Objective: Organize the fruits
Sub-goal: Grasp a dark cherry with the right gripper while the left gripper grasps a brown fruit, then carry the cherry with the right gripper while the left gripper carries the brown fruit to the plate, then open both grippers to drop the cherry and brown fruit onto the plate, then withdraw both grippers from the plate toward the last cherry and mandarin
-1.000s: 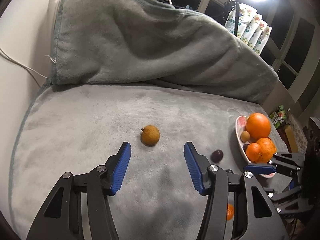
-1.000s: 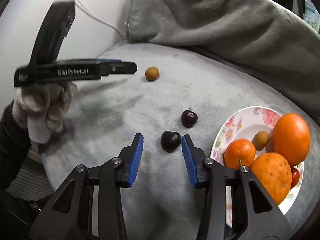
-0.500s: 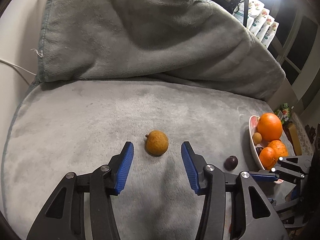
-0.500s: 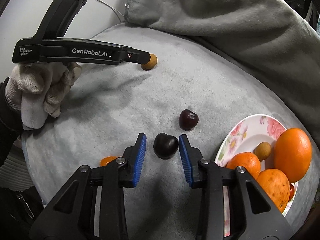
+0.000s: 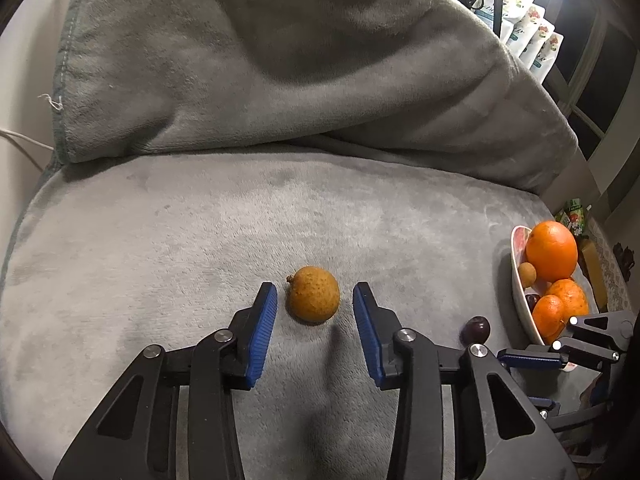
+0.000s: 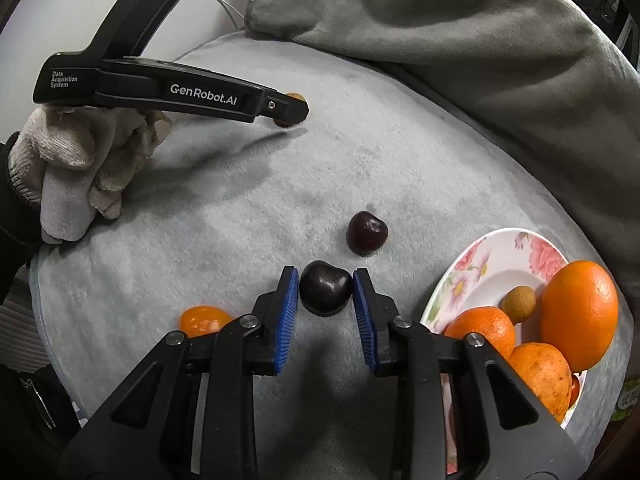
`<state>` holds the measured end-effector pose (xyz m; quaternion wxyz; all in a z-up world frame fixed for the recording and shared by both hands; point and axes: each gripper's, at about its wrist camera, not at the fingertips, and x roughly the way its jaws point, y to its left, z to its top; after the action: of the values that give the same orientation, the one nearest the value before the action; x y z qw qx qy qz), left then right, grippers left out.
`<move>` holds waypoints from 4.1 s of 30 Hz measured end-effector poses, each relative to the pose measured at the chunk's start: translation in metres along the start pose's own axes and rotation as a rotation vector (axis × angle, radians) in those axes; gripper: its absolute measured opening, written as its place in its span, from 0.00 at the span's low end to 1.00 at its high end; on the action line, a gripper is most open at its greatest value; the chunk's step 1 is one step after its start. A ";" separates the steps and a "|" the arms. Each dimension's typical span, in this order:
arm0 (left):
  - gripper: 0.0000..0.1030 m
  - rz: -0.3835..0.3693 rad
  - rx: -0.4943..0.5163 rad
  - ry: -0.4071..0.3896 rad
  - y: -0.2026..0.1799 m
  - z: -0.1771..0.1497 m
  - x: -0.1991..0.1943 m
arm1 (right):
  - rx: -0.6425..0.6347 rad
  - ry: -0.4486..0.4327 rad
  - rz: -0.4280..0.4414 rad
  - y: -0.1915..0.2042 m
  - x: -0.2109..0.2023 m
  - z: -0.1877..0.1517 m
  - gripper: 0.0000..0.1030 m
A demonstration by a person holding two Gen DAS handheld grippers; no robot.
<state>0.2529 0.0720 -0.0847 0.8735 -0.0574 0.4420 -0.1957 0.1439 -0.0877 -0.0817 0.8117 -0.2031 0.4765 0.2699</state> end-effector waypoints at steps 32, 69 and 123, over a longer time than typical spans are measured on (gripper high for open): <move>0.24 -0.023 -0.030 -0.084 -0.012 -0.009 -0.040 | 0.132 -0.163 0.060 -0.026 -0.057 -0.017 0.27; 0.24 -0.166 0.113 -0.073 -0.150 0.008 -0.020 | 0.466 -0.318 -0.055 -0.157 -0.130 -0.126 0.27; 0.65 -0.124 0.208 -0.083 -0.179 0.009 -0.026 | 0.376 -0.341 -0.031 -0.117 -0.128 -0.129 0.85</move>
<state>0.1945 -0.0831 -0.0107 0.8785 -0.0017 0.3783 -0.2916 0.0816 -0.2848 -0.0201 0.9079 -0.0073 0.3713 0.1943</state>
